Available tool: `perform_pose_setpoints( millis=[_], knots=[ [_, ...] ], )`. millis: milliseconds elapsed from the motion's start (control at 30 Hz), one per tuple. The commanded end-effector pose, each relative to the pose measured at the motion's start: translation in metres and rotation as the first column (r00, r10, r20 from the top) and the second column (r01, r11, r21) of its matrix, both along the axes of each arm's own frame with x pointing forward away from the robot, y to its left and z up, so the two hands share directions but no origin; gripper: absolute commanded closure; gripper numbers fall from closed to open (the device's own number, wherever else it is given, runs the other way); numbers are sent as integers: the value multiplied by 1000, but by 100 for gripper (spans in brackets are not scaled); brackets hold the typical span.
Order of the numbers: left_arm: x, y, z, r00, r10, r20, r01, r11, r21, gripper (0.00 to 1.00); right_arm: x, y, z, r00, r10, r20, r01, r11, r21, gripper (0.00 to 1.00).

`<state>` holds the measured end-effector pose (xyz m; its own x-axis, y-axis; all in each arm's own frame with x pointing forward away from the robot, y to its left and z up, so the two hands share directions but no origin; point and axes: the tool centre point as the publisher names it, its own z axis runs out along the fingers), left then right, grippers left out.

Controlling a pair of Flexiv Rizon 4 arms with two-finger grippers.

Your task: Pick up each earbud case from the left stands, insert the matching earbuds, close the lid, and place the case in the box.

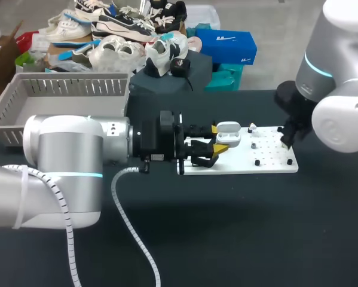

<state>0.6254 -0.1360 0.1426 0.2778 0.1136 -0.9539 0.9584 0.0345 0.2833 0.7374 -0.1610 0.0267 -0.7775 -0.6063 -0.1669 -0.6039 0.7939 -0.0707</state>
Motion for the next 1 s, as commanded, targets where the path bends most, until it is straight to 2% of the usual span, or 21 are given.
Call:
perform_pose_setpoints(
  millis=[33, 1000],
  knots=[
    [-1, 0, -1, 1000, 5, 3, -5, 1000, -5, 100, 2, 1, -2, 1000, 1, 0, -1, 1000, 10, 52],
    [-1, 0, -1, 1000, 5, 3, -5, 1000, -5, 100, -2, 9, -6, 998, -65, 17, 65, 998, 6, 62]
  ],
)
